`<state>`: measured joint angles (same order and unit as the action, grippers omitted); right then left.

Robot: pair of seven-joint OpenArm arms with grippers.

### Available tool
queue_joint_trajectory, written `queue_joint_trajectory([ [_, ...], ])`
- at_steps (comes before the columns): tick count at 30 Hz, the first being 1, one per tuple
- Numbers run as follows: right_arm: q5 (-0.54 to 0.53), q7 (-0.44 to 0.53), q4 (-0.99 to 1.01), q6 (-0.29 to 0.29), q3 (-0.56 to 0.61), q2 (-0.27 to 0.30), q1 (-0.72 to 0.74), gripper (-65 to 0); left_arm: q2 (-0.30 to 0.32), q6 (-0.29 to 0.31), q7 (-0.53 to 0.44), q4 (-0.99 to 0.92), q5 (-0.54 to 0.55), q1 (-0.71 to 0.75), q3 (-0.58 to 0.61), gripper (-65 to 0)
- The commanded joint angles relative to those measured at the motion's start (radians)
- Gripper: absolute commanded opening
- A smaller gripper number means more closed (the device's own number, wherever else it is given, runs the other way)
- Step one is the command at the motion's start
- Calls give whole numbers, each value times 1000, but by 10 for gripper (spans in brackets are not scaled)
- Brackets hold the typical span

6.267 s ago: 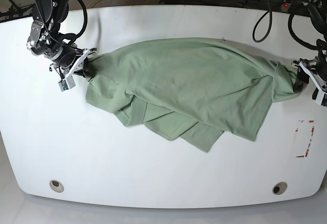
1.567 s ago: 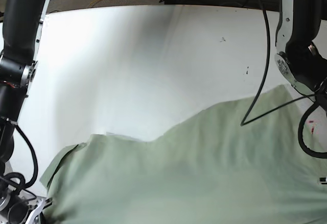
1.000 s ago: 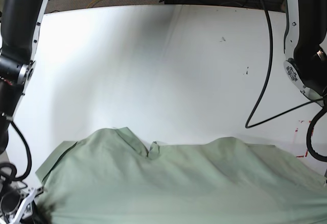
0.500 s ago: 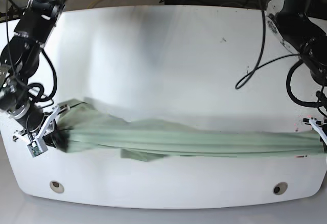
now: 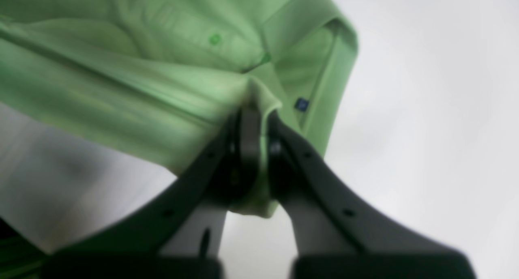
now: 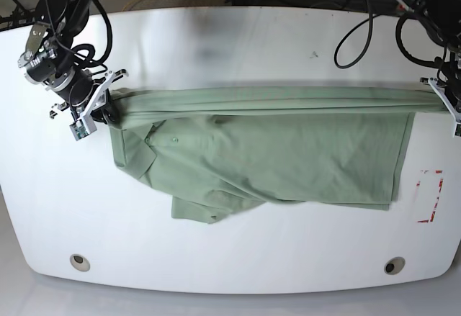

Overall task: Fold the T-shirt properly
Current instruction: 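Lay the shirt down on the table and open the right gripper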

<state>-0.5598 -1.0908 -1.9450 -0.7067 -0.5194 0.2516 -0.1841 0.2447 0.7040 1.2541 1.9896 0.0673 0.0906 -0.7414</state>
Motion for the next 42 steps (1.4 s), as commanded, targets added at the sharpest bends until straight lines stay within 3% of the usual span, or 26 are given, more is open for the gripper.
queue_joint_trajectory([
  [1,13,14,-20,9,-32,-7,-38,-650,17,-6,-24,17,-36,47,-36,-650],
  [11,13,14,-18,9,-49,-82,-193,-647,14,-6,-63,7,-37,237,-77,-649],
  [13,13,14,-18,9,-51,-99,-210,-621,12,-6,-80,7,-37,263,-71,-647],
  [16,13,14,-18,9,-52,-125,-237,-510,11,-6,-99,7,-37,298,-70,-646],
  [18,11,13,-18,9,-75,-143,-256,-396,11,-6,-98,6,-37,309,-63,-621],
  [22,-30,1,-17,9,-132,-165,-274,-189,12,-6,-98,-14,-39,329,-4,-449],
  [24,-56,1,-14,9,-146,-166,-282,-151,14,-6,-103,-29,-39,328,10,-392],
  [34,-196,-33,-9,9,-189,-131,-275,-151,14,-6,-98,-26,-34,320,75,-378],
  [42,-207,-36,65,9,-167,-105,-111,-151,15,-6,-96,-14,-39,180,72,-378],
])
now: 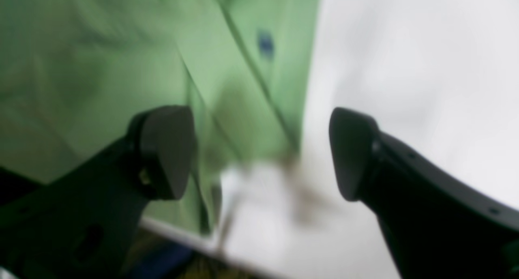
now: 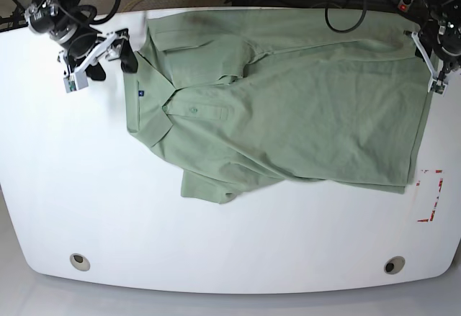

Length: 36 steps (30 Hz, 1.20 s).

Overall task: Fold the T-shirt properly
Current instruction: 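Lay the shirt down on the table and open the right gripper, then grasp the shirt hem corners with both grippers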

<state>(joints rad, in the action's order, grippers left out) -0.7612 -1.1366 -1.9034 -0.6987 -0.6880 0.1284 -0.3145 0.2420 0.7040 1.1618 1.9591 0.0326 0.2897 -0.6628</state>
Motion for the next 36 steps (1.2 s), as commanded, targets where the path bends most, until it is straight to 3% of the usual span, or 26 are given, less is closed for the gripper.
queue_joint_trajectory([
  [1,-5,10,57,1,8,34,54,-151,18,-6,-4,16,-4,-47,-7,-378],
  [6,-5,10,226,7,38,95,202,-151,15,-6,-4,13,-7,-151,1,-378],
  [11,-4,20,434,53,116,176,384,-151,16,-6,-4,-39,-10,-248,31,-381],
  [18,26,119,732,57,276,256,621,-151,18,-6,-6,-74,-10,-271,61,-381],
  [23,113,229,931,46,385,259,754,-151,20,-6,-9,-88,-10,-269,84,-382],
  [26,170,281,1014,44,446,253,811,-185,20,-6,-9,-88,-10,-269,84,-382],
  [29,176,324,1053,44,509,242,823,-220,20,-6,-9,-97,-10,-267,84,-382],
  [36,180,359,1108,44,554,199,800,-217,21,-6,-10,-157,-12,-292,82,-382],
])
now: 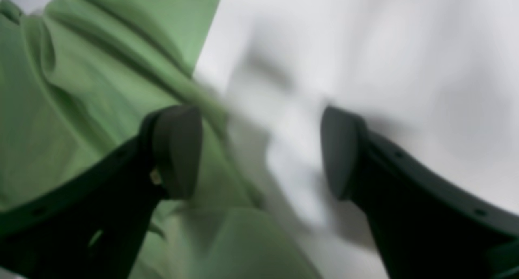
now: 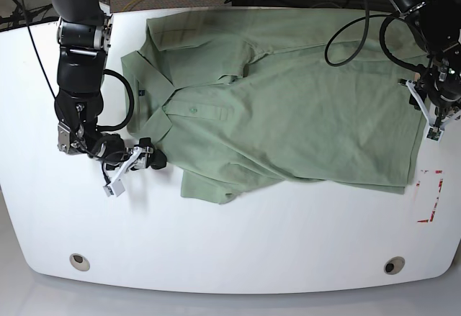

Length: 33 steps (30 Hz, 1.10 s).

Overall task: Fold the T-shirt properly
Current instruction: 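Grasp the shirt hem corners with both grippers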

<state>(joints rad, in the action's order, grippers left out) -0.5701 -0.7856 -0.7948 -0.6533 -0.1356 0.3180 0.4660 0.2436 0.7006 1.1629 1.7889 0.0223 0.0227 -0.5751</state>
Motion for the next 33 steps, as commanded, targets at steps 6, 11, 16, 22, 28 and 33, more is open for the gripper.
queue_joint_trajectory([
  [6,-14,-4,-53,-1,4,-29,-45,-219,18,-2,-11,12,-75,-50,-4,-381],
  [11,-15,-79,-297,7,0,-69,-160,-219,18,-2,-11,10,-77,-57,-3,-381],
  [16,-14,-127,-430,10,-2,-96,-235,-220,18,-2,-11,10,-77,-57,46,-381],
  [22,-11,-142,-556,10,0,-99,-307,-220,18,-2,-11,10,-77,-57,56,-381],
  [28,-8,-130,-495,10,-8,-92,-283,-220,13,-2,-13,-16,-78,-62,56,-379],
  [33,-8,-120,-367,8,-101,-90,-223,-222,13,-2,-13,-156,-77,-165,57,-376],
])
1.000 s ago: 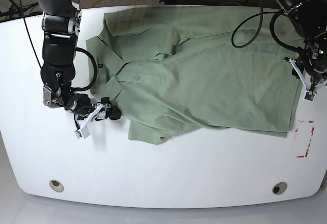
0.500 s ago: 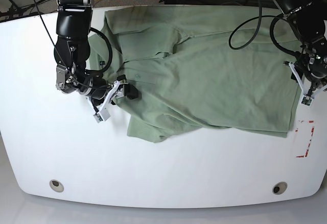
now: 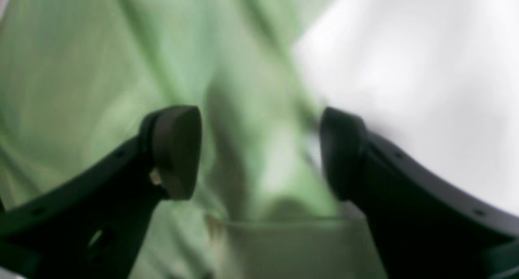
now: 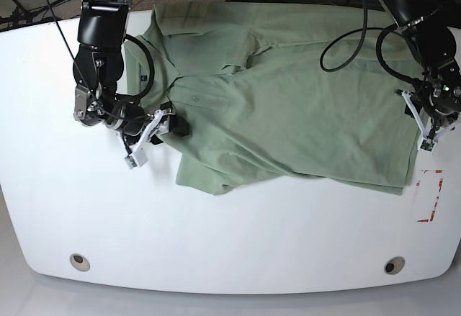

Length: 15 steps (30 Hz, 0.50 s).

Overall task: Fold the T-shirt properly
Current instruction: 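Grasp the shirt hem corners with both grippers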

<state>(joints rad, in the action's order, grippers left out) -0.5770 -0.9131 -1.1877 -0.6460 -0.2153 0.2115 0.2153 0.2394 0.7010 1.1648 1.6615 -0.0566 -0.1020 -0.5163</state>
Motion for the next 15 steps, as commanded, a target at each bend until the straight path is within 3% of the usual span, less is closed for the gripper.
queue_joint_trajectory([
  [1,-1,7,48,-2,-31,18,40,-225,18,-3,-18,-62,4,-61,-3,-375],
  [3,-1,7,79,-4,-34,30,59,-266,18,-17,-42,-119,4,-100,-5,-375],
  [5,-1,9,93,-5,-29,36,68,-352,19,-65,-85,-171,2,-135,-5,-353],
  [7,-1,9,94,-5,-29,36,68,-458,19,-120,-128,-226,2,-166,-3,-281],
  [10,-2,9,94,-7,-28,36,68,-561,19,-212,-174,-277,2,-199,-3,-175],
  [12,-4,9,94,-7,-26,35,68,-604,21,-258,-202,-315,1,-219,2,-128],
  [15,-4,9,94,-7,-11,35,66,-650,28,-291,-248,-390,2,-250,32,-117],
])
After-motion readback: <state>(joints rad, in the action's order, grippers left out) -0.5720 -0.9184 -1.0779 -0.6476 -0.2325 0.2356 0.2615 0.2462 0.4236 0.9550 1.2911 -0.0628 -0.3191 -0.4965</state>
